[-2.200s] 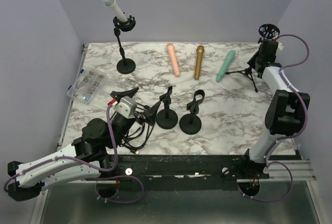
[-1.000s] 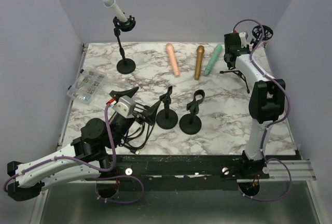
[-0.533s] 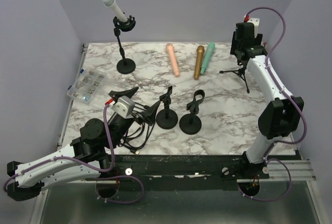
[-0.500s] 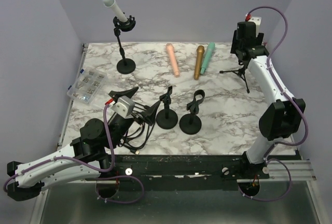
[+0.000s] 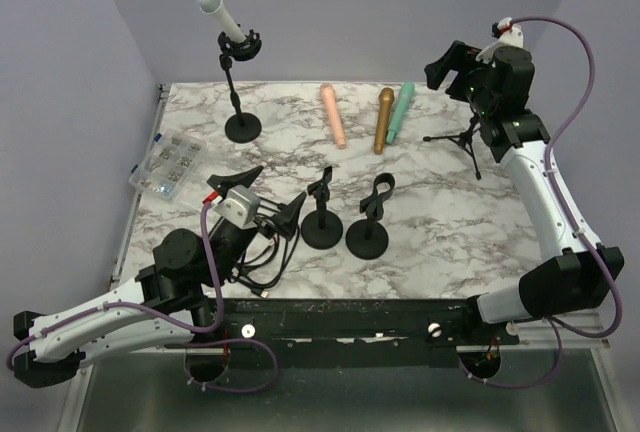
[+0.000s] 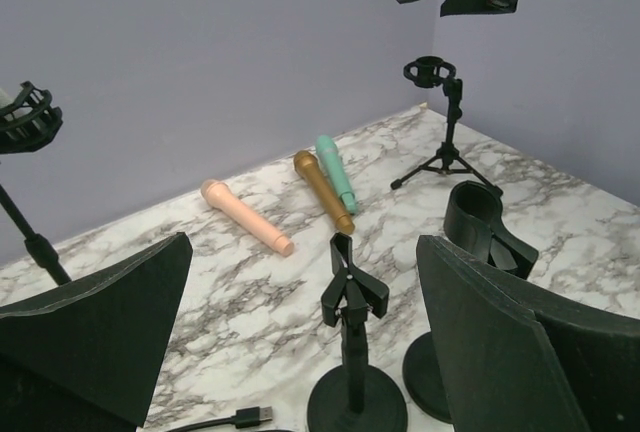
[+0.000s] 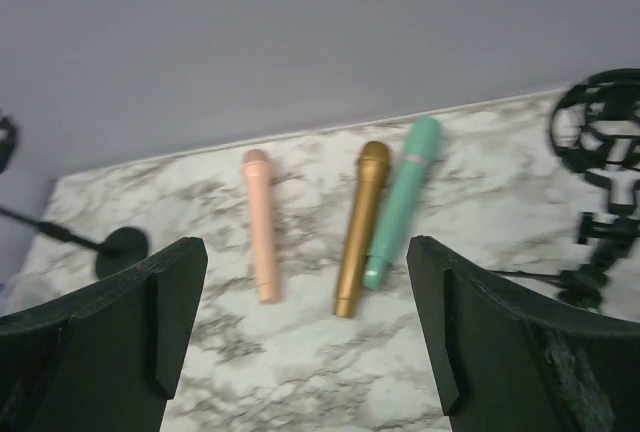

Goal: Remove the microphone from the stand

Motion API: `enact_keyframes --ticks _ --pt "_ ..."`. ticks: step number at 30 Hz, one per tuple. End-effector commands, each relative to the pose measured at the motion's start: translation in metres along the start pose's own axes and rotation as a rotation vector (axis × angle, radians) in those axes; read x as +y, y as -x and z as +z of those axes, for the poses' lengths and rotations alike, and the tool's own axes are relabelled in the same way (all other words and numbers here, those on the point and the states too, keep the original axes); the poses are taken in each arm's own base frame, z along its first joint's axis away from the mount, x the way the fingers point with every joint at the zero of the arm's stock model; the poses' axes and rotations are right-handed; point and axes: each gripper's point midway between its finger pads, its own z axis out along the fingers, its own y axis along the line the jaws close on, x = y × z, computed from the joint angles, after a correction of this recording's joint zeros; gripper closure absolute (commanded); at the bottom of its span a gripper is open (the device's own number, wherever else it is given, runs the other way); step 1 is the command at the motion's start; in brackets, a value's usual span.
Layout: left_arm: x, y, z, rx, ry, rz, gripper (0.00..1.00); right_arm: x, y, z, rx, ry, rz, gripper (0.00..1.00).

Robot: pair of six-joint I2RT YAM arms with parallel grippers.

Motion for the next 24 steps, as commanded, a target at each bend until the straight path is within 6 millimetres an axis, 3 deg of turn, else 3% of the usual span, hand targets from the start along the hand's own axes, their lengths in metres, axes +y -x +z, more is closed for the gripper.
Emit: enact_keyframes --ticks 1,6,11,17,21,24 --pt "0.016 0.002 0.003 -0.020 0.087 0.086 0.02 0.078 -0.005 -0.022 0.017 0.433 0.167 0.11" --pt "0.020 -0.019 0.015 0.059 0.132 0.275 0.02 0.083 -0.019 -0.037 0.051 0.481 0.218 0.10" --pt "0.021 -0.029 0.031 0.123 0.139 0.292 0.02 0.091 -0.035 -0.057 0.074 0.563 0.247 0.10" --pt "0.057 -0.016 0.051 0.179 0.241 0.119 0.02 0.089 -0.052 -0.072 0.082 0.594 0.237 0.10" --pt "0.089 0.002 0.061 0.156 0.342 0.055 0.01 0.083 -0.051 -0.079 0.059 0.573 0.200 0.09" --pt "0.110 0.018 0.070 0.133 0.394 -0.031 0.01 0.089 -0.048 -0.084 0.060 0.577 0.166 0.09"
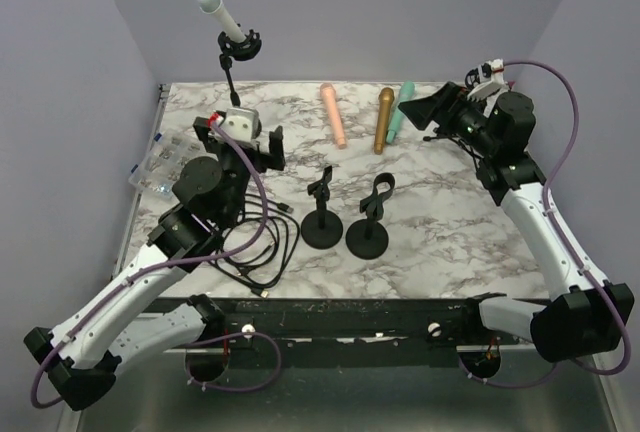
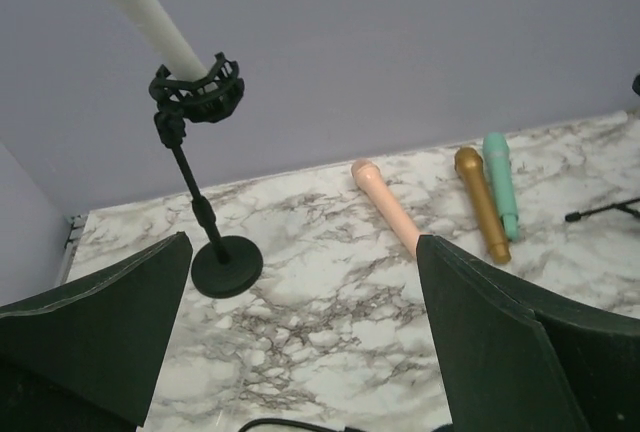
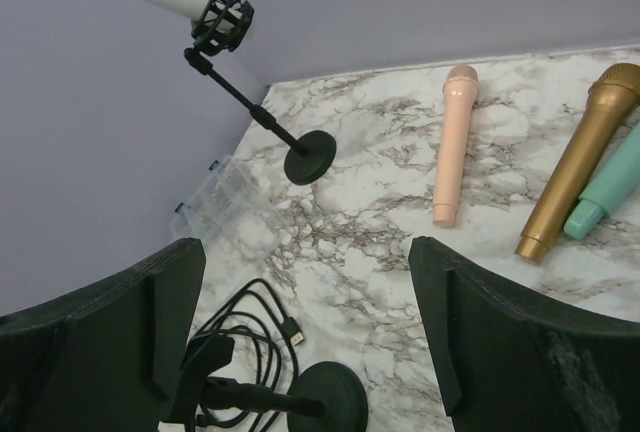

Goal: Remove the microphone from the stand

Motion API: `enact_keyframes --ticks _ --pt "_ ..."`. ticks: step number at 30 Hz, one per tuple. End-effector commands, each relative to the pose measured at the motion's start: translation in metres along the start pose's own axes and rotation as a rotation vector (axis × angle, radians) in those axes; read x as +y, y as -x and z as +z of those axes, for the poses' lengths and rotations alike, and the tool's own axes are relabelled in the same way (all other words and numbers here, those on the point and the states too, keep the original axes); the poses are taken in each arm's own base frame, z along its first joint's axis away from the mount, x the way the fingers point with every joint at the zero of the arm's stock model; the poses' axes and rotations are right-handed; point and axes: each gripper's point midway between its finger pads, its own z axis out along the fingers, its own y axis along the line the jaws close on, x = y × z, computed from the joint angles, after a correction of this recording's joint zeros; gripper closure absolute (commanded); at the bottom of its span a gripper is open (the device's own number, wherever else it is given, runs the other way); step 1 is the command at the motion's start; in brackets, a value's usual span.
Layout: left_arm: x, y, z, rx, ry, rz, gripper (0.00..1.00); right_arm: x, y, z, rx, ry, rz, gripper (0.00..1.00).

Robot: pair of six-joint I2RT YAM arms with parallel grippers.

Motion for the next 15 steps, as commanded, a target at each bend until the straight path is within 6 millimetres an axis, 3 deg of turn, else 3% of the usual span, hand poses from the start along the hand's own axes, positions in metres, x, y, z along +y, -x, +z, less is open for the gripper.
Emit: enact_keyframes --ticks 1,7,15 --pt "0.017 0.019 0.019 0.017 0.019 -0.181 0.01 0.024 0.006 -0.007 -0.006 0.045 -0.079 0.09" --pt "0.053 0.048 0.055 -0.017 0.078 -0.321 0.01 0.053 -0.012 -0.008 0.033 0.138 -0.090 0.08" --pt "0.105 0.071 0.122 -0.134 0.109 -0.445 0.01 0.053 -0.019 -0.011 0.027 0.097 -0.141 0.07"
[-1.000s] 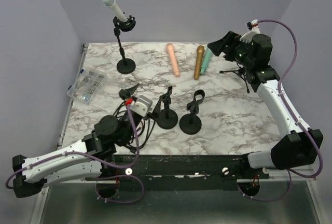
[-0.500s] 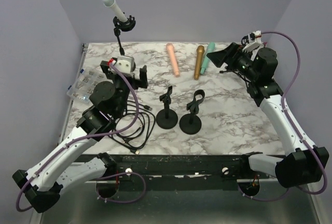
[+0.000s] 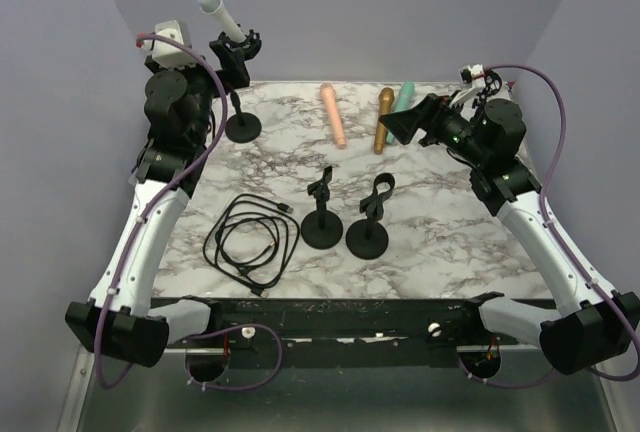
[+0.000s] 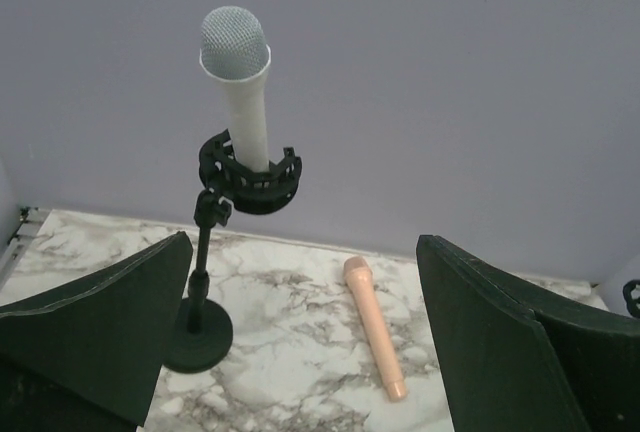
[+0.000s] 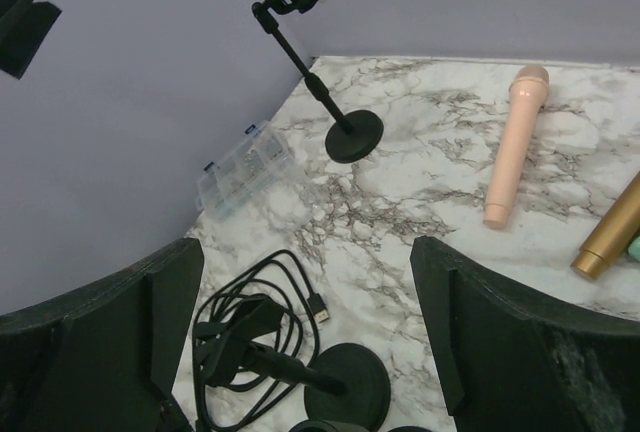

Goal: Remove the microphone from the stand

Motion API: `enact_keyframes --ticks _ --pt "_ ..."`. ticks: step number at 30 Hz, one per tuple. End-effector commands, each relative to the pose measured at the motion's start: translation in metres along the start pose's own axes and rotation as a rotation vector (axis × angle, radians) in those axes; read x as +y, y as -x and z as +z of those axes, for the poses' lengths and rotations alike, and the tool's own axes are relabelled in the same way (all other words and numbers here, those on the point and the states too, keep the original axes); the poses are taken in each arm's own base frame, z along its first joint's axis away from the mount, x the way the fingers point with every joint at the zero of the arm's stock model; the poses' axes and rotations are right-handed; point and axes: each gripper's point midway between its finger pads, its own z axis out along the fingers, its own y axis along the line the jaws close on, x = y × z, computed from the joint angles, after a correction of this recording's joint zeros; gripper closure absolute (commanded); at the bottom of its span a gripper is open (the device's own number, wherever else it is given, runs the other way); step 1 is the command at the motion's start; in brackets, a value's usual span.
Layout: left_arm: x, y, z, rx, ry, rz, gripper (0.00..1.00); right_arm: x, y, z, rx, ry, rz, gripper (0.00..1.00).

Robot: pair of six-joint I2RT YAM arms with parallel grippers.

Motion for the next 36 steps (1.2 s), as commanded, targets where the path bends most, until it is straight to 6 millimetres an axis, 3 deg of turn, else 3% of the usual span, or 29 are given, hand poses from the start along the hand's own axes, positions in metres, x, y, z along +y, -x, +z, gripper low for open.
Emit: enact_keyframes --ticks 1,8,16,27,36 --pt "-0.003 0.018 0.044 -0.073 -0.088 -0.111 0.01 -0.001 -0.001 -0.005 -0.005 -0.040 -0.052 0.07" --pt "0.019 0.031 0.103 -0.160 -0.128 -0.140 0.01 -0.009 -0.012 0.003 0.017 -0.064 -0.061 0.07" --pt "0.035 0.010 0.154 -0.196 -0.123 -0.085 0.02 -0.027 -0.019 0.013 0.035 -0.119 -0.072 0.07" --pt "0.058 -0.030 0.189 -0.239 -0.085 -0.070 0.03 -0.037 -0.029 0.019 0.061 -0.138 -0.070 0.07" --pt "0.071 -0.043 0.200 -0.252 -0.042 -0.055 0.20 -0.039 -0.034 0.021 0.075 -0.140 -0.066 0.07"
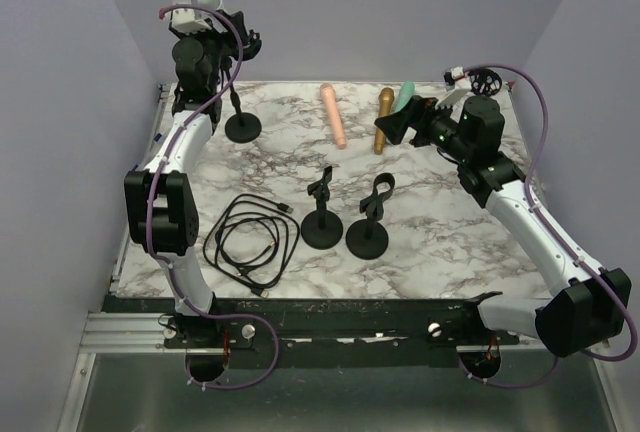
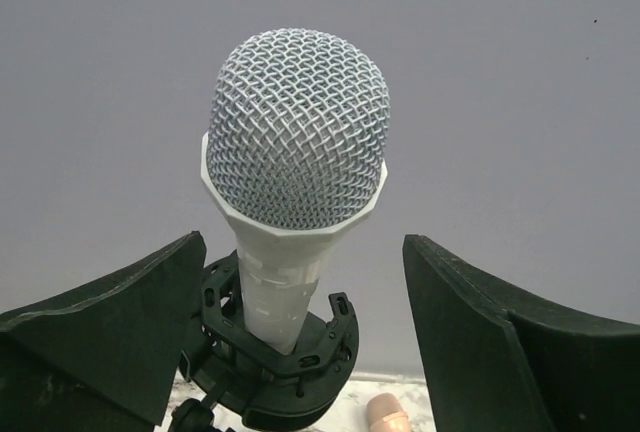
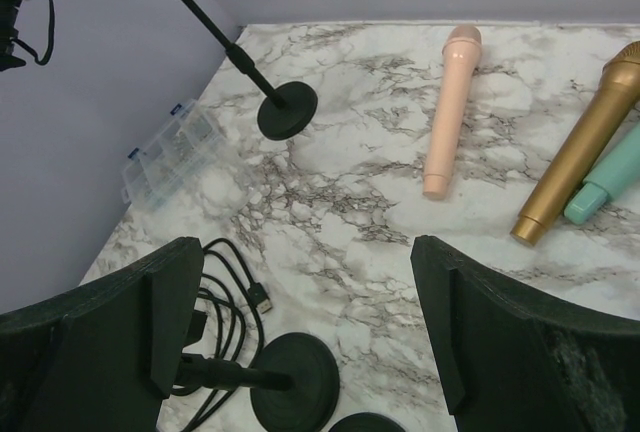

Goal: Remove the microphone from the stand

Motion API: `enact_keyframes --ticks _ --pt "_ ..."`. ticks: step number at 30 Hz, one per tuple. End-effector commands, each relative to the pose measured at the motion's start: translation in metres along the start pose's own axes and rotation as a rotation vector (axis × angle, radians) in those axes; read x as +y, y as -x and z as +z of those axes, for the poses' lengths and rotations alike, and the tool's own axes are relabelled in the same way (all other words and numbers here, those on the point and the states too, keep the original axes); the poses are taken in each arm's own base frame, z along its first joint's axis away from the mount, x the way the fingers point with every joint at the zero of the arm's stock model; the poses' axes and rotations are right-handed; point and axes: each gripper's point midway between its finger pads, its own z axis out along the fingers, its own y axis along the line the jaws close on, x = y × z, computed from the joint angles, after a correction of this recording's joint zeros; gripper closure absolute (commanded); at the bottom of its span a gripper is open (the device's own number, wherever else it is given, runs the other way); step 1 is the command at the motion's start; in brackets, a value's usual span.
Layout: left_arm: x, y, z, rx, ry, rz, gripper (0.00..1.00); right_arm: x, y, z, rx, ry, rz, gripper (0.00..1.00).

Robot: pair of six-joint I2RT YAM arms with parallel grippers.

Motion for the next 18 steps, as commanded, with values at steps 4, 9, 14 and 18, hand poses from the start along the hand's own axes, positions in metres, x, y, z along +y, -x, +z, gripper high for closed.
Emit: enact_keyframes --ticks 4,9,14,18 --pt "0.002 0.021 0.010 -0.084 0.002 0.059 0.33 -0.005 -0.006 0.003 0.010 -0.016 -0.015 0.07" --pt "-0.001 0.031 0.013 -0.101 -0.005 0.097 0.47 -0.006 -0.008 0.004 0.012 -0.019 -0.012 0.07" --pt "-0.009 0.055 0.012 -0.135 -0.017 0.145 0.61 -0.006 -0.009 0.005 0.016 -0.018 -0.011 0.07" --pt "-0.017 0.071 0.011 -0.146 -0.037 0.187 0.77 -0.006 -0.010 0.006 0.014 -0.012 -0.010 0.07"
